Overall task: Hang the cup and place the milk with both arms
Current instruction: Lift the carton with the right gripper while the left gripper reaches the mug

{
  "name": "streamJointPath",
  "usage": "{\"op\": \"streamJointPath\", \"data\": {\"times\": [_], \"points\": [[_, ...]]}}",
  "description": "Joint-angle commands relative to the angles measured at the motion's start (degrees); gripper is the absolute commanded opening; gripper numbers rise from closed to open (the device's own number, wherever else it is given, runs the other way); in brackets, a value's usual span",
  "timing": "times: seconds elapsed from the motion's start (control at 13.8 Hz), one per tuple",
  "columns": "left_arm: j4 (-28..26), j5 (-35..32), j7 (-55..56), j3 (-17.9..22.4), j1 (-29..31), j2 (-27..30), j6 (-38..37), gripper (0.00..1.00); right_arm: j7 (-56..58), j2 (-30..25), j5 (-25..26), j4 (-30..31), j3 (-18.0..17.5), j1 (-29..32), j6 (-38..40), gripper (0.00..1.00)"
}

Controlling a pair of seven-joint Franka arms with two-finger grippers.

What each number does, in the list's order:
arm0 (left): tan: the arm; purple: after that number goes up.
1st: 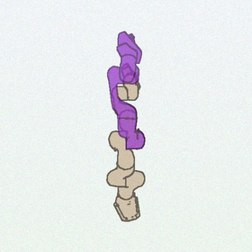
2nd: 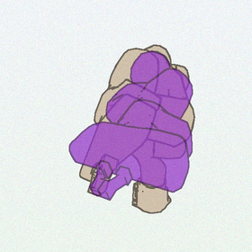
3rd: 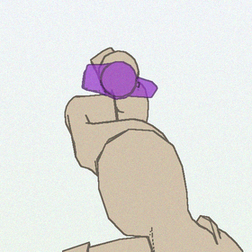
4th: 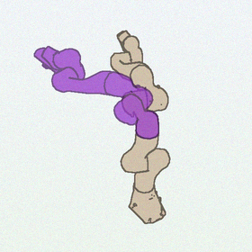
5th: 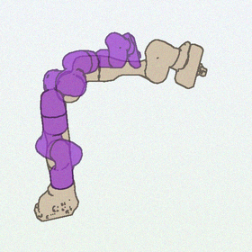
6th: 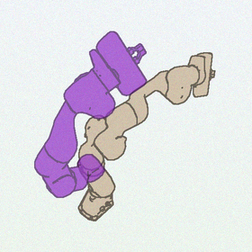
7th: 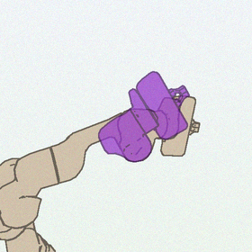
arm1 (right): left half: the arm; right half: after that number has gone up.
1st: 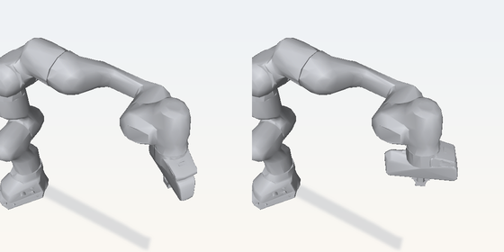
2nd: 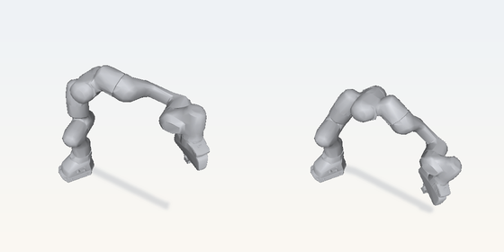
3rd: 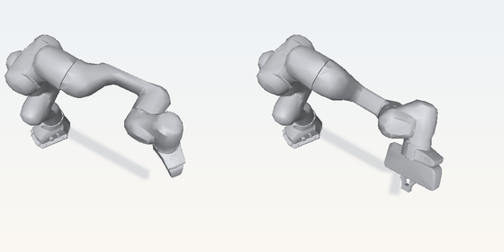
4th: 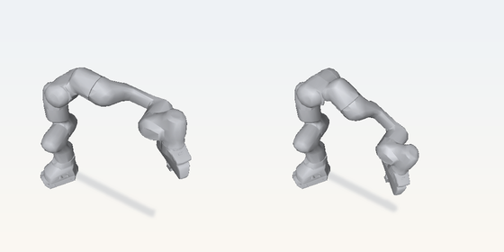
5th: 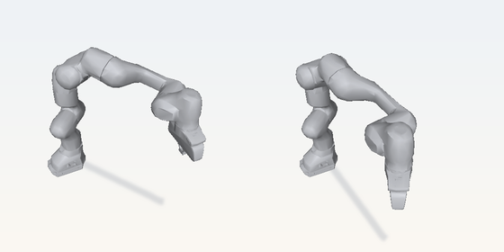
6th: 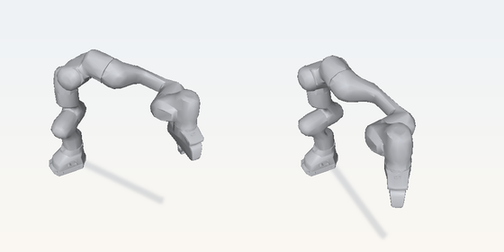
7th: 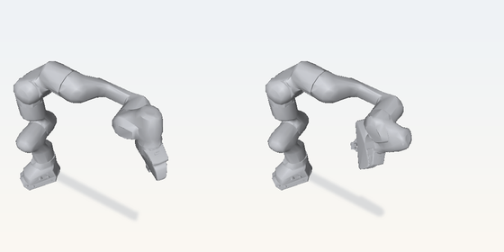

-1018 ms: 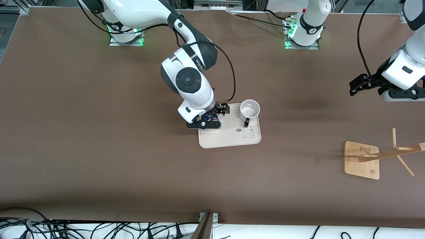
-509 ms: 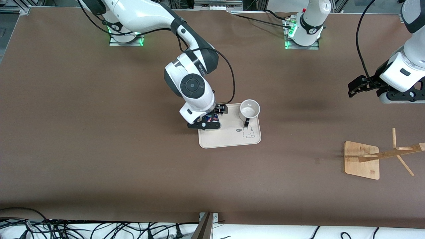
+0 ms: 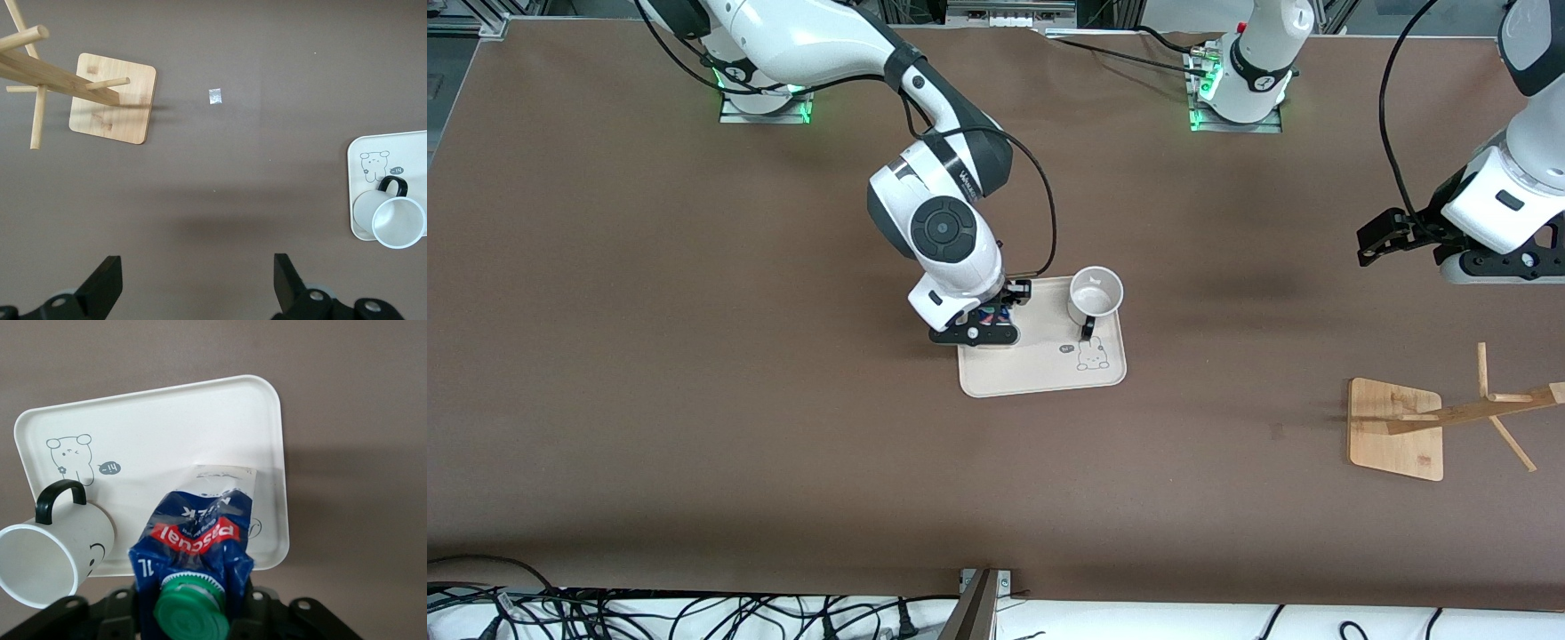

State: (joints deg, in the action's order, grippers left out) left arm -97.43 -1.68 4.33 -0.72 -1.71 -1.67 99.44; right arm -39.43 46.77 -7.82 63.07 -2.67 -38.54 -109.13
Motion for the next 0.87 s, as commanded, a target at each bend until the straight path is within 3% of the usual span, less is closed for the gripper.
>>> {"op": "streamJointPath", "data": {"times": [0.0,0.22,0.44,0.8], "points": [[1.8,1.0,-0.3,0.1,0.2,-2.2,-0.7,1.0,-0.5,-1.5,0.3,1.4,0.3,-0.4,0.3,0.42],[2.0,1.2,-0.2,-0.3,-0.5,-4.6,-0.1,1.0,0.6,-3.1,0.3,1.3,0.5,-0.3,0.7,0.42],[5.5,1.2,-0.4,-0.6,-1.6,-9.2,-0.4,1.0,1.0,-6.9,0.0,2.1,1.6,-0.5,1.1,0.42],[6.4,2.7,0.0,-5.1,-1.7,-10.4,-4.2,1.0,2.0,-18.2,0.0,7.8,2.2,2.9,4.8,0.42]]}}
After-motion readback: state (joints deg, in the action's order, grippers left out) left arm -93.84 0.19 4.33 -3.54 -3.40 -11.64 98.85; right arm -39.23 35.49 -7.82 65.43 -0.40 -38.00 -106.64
